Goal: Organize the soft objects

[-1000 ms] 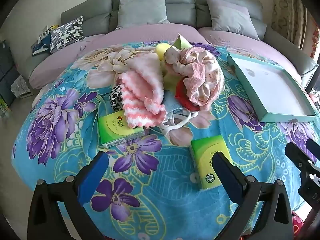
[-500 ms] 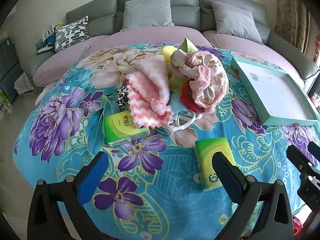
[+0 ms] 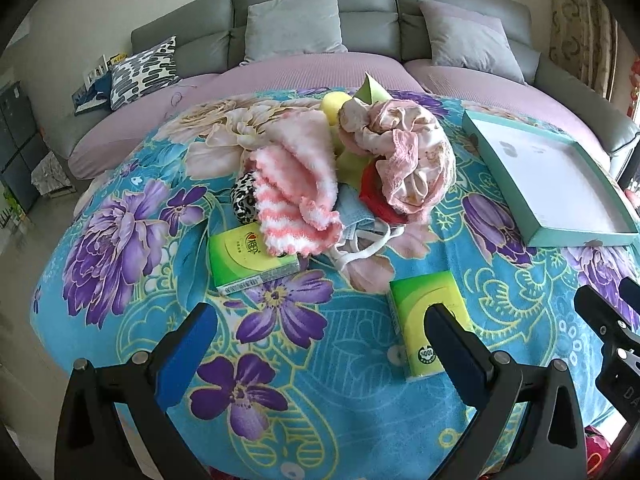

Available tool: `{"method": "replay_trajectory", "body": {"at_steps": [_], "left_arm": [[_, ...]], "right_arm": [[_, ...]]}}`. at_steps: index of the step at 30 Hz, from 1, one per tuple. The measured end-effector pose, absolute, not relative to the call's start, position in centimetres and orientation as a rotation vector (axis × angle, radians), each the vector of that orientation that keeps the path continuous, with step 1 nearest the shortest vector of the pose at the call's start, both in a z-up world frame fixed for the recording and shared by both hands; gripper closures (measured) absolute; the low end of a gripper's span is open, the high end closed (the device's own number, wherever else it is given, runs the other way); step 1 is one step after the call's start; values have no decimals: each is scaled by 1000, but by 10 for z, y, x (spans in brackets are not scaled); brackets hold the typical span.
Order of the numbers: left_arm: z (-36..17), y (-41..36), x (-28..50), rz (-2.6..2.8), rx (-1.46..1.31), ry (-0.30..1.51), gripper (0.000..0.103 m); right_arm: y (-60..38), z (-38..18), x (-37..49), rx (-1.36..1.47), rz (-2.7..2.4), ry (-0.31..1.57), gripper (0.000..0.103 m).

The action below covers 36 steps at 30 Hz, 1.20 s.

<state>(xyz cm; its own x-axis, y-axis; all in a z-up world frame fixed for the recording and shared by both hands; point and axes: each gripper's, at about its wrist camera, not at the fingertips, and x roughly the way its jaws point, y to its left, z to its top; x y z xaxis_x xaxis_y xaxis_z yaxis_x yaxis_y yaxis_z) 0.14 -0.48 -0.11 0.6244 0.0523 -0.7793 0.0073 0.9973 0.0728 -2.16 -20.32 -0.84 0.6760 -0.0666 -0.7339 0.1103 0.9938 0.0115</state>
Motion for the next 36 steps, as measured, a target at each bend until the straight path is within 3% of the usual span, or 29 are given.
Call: {"method": "replay_trajectory", "body": {"at_steps": [36], "left_arm": [[-6, -3, 5, 34, 65, 919, 0]], "right_arm": [[-202, -12, -19, 51, -101, 843, 19]]}}
